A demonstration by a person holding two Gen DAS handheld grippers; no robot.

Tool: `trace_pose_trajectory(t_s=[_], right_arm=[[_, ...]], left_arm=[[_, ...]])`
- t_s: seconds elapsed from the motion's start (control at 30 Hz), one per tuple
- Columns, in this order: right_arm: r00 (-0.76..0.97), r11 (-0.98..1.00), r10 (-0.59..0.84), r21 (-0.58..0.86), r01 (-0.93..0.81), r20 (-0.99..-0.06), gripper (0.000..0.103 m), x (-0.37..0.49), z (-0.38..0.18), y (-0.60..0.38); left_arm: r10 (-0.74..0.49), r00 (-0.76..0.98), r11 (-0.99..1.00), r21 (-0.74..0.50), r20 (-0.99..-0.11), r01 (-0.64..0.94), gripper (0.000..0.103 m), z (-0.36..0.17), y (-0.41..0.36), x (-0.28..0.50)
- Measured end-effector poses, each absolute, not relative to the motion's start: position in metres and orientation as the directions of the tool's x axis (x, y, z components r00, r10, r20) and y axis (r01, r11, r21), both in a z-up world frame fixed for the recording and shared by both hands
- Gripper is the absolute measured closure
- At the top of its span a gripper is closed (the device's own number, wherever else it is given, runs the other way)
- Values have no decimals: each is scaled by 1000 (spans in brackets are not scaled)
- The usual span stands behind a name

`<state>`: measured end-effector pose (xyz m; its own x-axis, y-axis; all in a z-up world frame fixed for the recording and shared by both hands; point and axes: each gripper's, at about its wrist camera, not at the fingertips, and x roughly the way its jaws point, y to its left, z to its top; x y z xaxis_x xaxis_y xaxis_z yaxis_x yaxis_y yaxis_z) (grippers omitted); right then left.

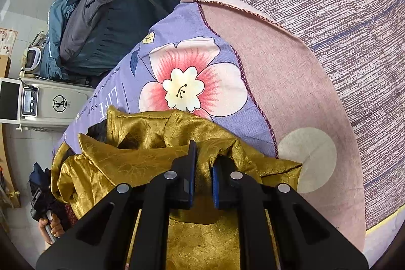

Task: Fold large clothes
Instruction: 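Release the hem and press the folded jacket flat with both grippers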

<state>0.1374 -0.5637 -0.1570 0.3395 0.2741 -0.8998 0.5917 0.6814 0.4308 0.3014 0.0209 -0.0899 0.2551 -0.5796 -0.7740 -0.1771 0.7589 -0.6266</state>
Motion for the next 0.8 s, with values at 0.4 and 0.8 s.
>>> trace_pose_trajectory(t_s=[0.4, 0.8], right_arm=[[569, 377, 238, 615, 693, -787, 25, 95, -132, -595], [365, 994, 60, 88, 60, -929, 25, 79, -98, -373]], left_arm=[[-356, 307, 934, -329, -883, 137, 20, -38, -29, 250], [-232, 269, 880, -85, -935, 467, 19, -83, -177, 125]])
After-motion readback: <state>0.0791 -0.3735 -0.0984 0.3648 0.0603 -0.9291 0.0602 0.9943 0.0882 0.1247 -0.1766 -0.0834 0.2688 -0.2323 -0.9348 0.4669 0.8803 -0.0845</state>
